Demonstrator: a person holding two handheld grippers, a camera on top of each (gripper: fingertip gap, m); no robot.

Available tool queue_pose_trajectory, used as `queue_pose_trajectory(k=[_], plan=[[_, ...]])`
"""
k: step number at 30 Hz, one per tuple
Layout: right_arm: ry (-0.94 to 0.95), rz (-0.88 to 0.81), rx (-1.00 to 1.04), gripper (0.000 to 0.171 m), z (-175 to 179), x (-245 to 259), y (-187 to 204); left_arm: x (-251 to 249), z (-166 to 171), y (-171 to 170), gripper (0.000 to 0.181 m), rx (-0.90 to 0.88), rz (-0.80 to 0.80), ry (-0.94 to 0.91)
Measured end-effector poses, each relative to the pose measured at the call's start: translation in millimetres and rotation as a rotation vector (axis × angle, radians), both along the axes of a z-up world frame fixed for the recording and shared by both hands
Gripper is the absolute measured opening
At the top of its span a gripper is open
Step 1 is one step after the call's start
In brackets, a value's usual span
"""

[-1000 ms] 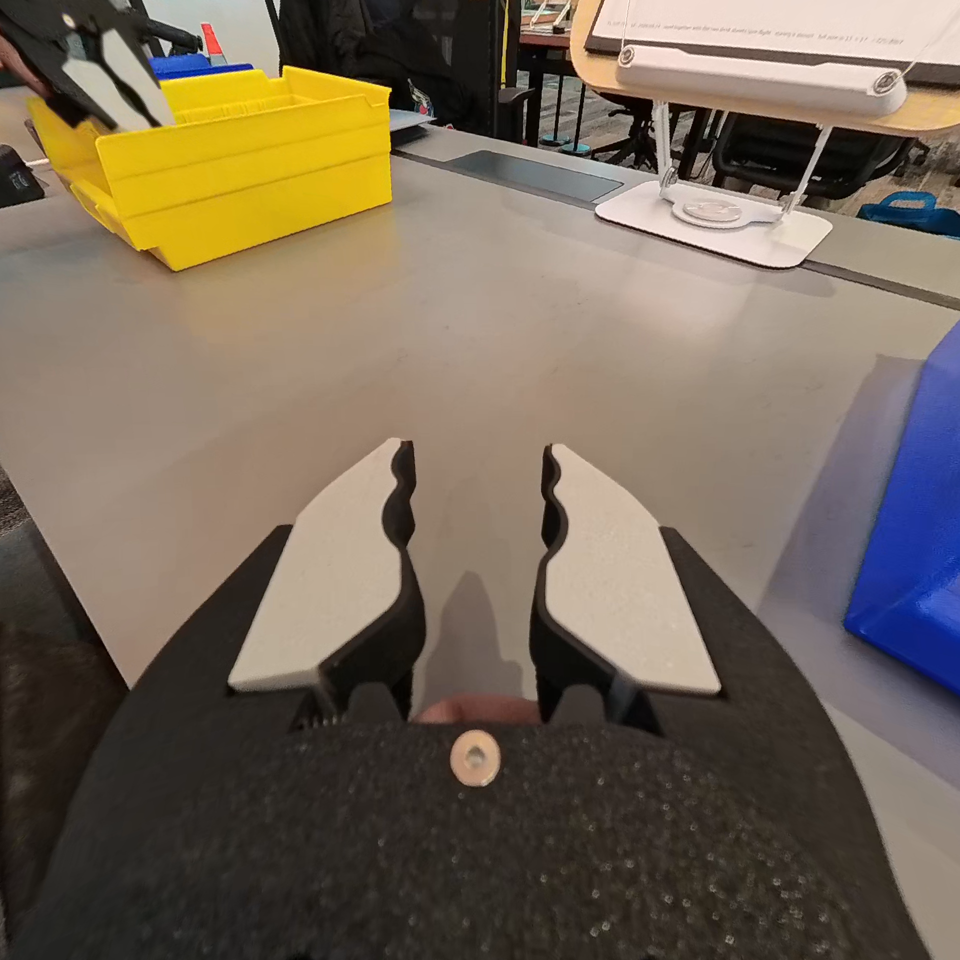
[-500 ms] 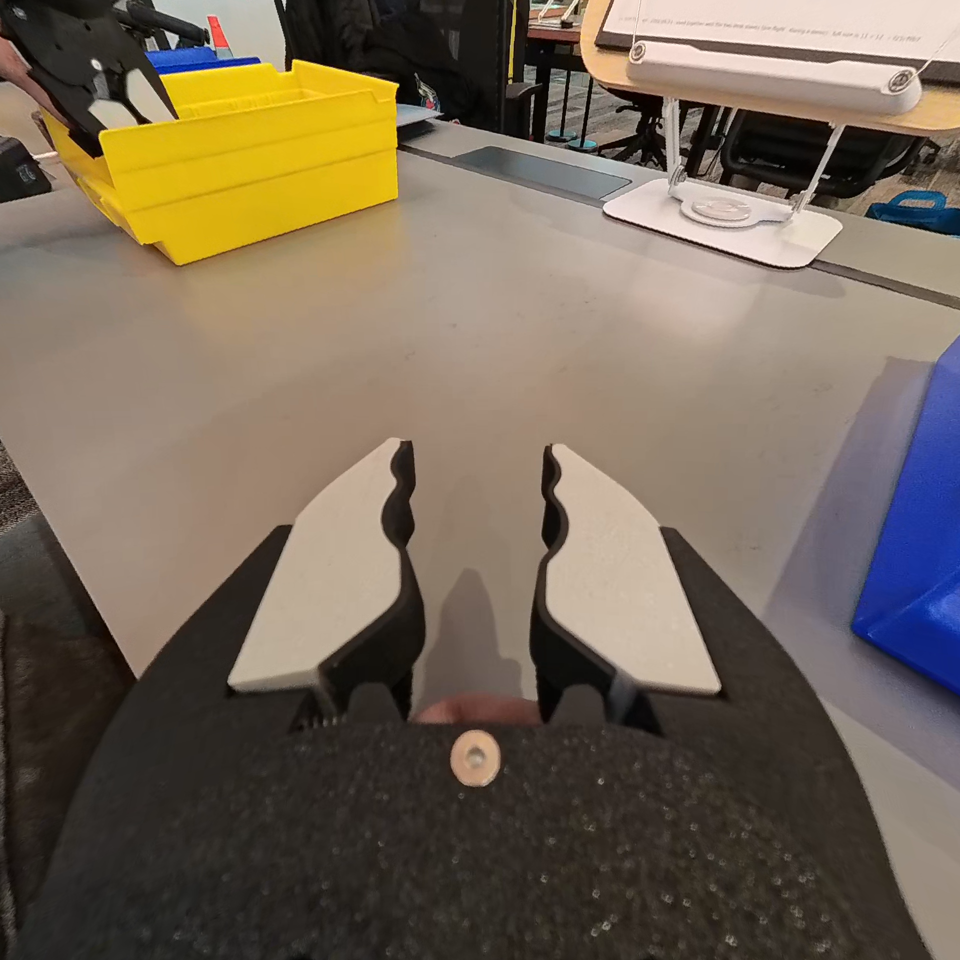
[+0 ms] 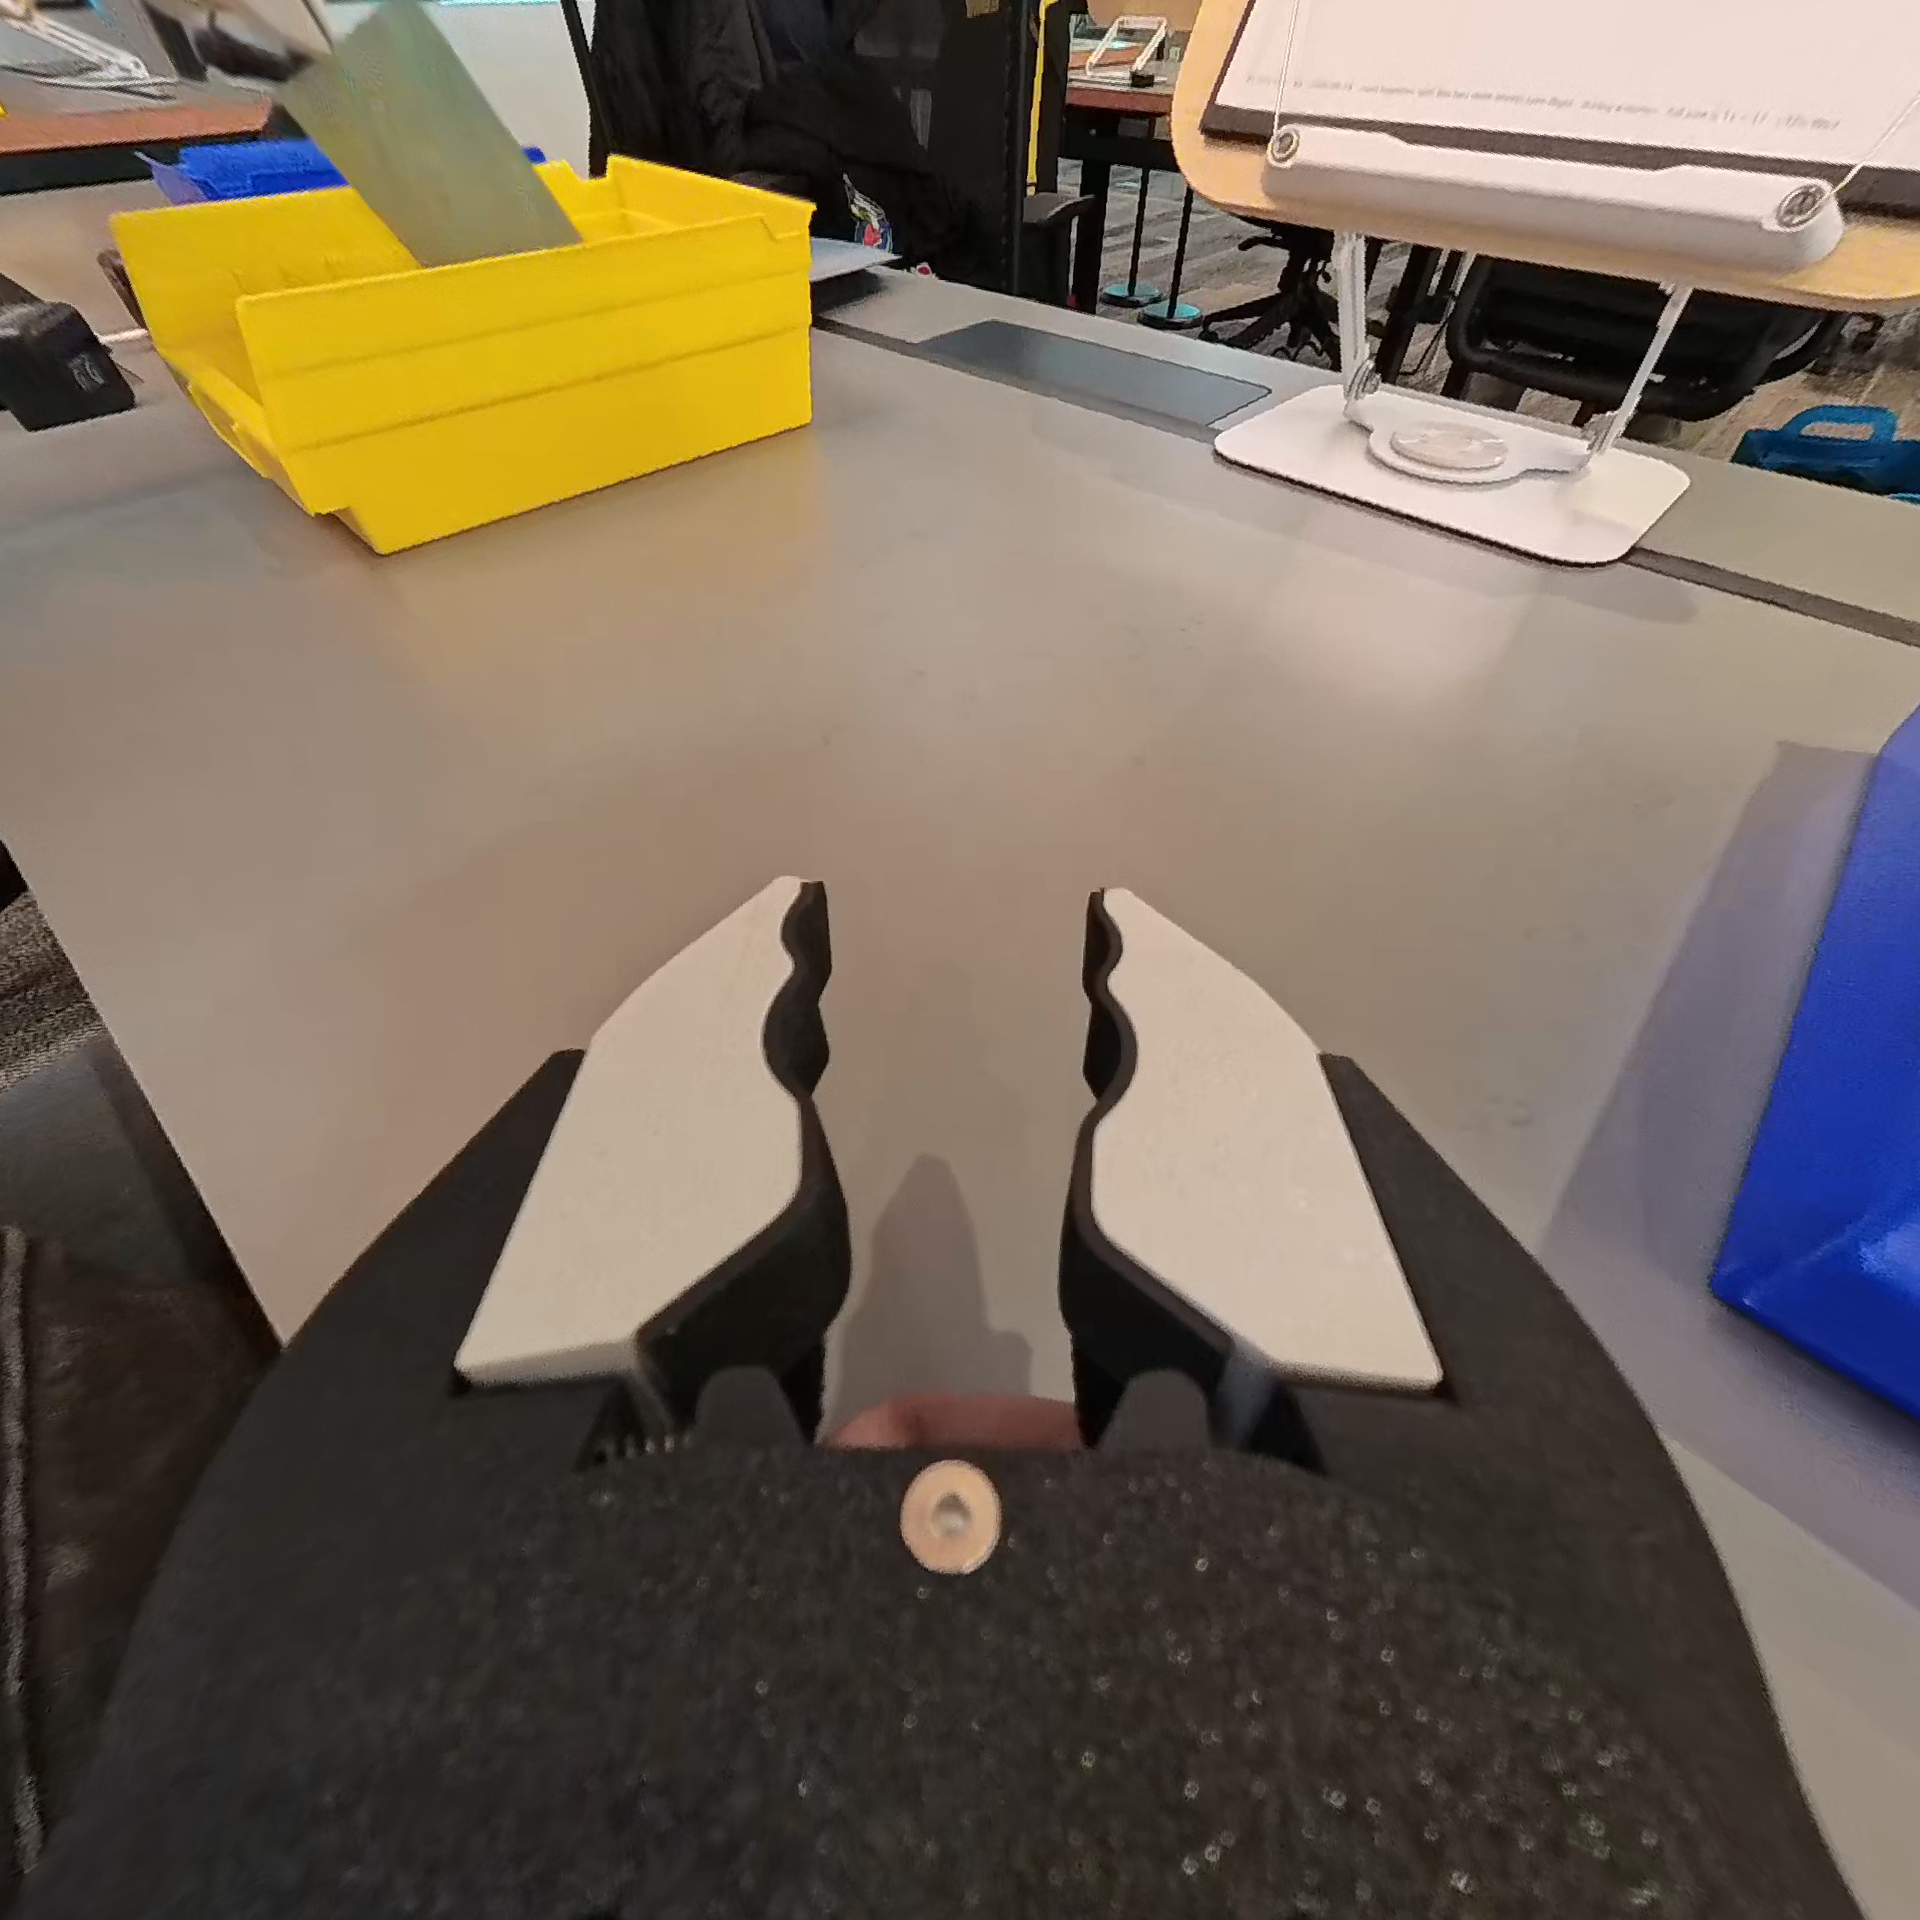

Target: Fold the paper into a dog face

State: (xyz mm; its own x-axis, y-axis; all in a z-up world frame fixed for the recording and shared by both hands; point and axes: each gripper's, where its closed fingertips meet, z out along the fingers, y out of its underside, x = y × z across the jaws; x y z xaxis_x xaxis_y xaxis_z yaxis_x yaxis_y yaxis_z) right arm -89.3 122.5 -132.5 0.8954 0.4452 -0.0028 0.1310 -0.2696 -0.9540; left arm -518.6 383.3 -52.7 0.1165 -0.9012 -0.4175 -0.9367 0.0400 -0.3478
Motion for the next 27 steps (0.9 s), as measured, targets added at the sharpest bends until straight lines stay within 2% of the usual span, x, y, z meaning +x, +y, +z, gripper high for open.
queue_pose_trajectory(k=[7,13,17,23,27], plan=[[0.012,0.005,0.009,0.046,3,1,-2,27,61,-2,0.000,0.036,-0.021,-0.082],[0.026,0.014,0.020,0.046,7,1,-3,77,100,-26,0.000,0.058,-0.099,-0.121],[0.036,0.021,0.033,0.046,12,0,-3,126,104,-49,0.000,0.058,-0.175,-0.108],[0.056,0.028,0.051,0.046,18,1,-6,218,86,-84,0.000,-0.036,-0.260,-0.155],[0.079,0.025,0.054,0.046,19,6,-8,274,74,-93,0.000,-0.126,-0.218,-0.258]])
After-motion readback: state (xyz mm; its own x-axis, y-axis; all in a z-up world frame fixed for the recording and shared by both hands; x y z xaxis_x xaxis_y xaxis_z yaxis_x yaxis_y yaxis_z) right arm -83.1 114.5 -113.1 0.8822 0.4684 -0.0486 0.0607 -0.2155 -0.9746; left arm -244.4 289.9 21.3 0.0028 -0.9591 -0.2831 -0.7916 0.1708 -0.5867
